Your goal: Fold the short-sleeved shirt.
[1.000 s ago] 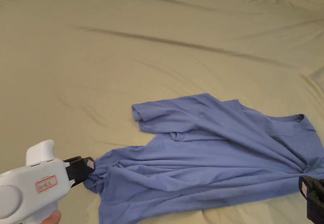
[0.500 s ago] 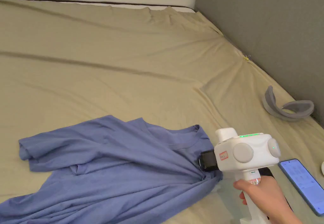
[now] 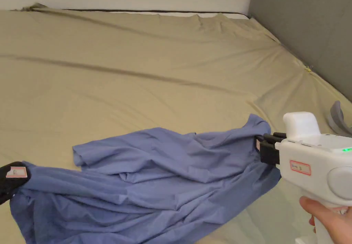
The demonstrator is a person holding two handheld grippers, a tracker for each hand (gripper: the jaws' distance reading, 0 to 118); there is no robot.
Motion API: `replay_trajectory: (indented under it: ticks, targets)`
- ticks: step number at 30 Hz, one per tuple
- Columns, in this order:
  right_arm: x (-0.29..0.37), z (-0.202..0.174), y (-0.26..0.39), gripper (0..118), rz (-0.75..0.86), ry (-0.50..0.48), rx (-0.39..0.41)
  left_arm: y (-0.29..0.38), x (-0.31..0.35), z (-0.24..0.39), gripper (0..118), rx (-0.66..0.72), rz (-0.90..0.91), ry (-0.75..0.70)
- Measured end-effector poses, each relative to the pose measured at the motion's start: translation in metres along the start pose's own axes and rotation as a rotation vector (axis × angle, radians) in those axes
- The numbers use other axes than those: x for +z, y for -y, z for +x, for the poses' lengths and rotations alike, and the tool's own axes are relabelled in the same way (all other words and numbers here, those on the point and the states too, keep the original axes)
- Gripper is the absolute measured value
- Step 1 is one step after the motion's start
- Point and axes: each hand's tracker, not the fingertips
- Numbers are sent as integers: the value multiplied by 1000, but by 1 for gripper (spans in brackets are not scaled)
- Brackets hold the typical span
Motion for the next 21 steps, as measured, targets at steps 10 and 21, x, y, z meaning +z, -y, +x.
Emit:
replay_trajectory:
  ticks: [10, 21]
  targets:
    - [193, -42, -153, 14, 578, -21, 27, -153, 125, 147, 7, -337, 380, 252]
    - [228, -31, -319, 13, 670, 84, 46, -297, 145, 231, 7, -524, 479, 50]
